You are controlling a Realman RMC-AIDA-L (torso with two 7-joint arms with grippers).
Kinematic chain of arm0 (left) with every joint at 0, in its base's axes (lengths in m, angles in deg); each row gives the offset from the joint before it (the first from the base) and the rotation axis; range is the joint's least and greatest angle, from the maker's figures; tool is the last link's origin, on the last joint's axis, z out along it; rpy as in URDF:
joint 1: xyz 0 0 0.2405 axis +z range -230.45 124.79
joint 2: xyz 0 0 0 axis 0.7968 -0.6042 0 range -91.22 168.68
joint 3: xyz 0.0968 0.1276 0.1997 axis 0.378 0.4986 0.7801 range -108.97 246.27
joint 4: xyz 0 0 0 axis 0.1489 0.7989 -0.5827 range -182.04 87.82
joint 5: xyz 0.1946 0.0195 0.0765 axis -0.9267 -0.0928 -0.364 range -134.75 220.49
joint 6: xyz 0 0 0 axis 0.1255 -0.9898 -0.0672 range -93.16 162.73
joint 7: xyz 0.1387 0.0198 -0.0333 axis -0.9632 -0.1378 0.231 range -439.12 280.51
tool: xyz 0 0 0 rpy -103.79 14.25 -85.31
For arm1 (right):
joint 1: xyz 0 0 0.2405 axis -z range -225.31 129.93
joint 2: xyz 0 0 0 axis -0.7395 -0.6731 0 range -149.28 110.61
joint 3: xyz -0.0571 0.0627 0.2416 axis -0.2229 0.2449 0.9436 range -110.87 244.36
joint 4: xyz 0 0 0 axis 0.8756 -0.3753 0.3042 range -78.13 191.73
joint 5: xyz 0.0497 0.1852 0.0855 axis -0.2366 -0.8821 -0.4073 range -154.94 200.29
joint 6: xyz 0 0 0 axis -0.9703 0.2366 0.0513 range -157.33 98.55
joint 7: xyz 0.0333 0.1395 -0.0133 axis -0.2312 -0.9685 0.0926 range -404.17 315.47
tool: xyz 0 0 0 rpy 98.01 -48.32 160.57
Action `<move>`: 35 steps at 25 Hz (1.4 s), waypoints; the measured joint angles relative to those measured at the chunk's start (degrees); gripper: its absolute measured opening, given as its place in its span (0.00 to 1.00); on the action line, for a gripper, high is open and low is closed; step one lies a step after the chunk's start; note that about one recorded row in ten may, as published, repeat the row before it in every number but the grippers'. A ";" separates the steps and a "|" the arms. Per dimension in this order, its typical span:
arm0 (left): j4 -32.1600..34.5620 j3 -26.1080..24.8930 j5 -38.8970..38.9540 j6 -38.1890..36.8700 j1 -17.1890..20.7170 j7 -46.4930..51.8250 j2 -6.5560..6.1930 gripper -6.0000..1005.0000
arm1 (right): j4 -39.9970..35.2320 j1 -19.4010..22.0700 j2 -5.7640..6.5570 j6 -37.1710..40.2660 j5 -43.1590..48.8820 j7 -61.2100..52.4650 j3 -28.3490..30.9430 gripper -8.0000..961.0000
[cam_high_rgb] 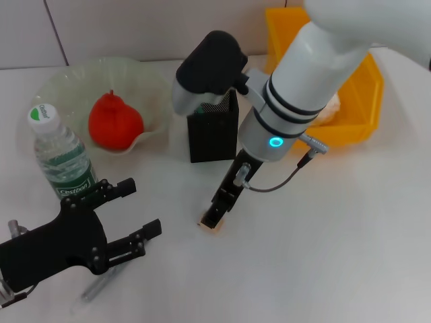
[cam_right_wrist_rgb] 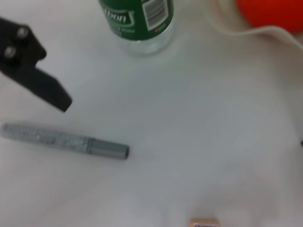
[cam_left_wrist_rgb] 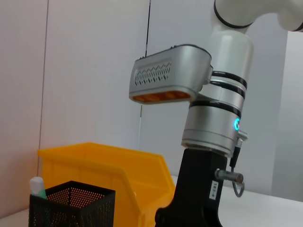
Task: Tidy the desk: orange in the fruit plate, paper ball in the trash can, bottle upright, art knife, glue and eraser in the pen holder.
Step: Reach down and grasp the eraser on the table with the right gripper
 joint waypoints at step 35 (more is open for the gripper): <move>0.00 0.26 -2.99 -1.85 0.58 0.34 -1.43 0.80 | -0.93 -1.29 0.00 -6.03 -1.63 -7.15 -12.83 0.85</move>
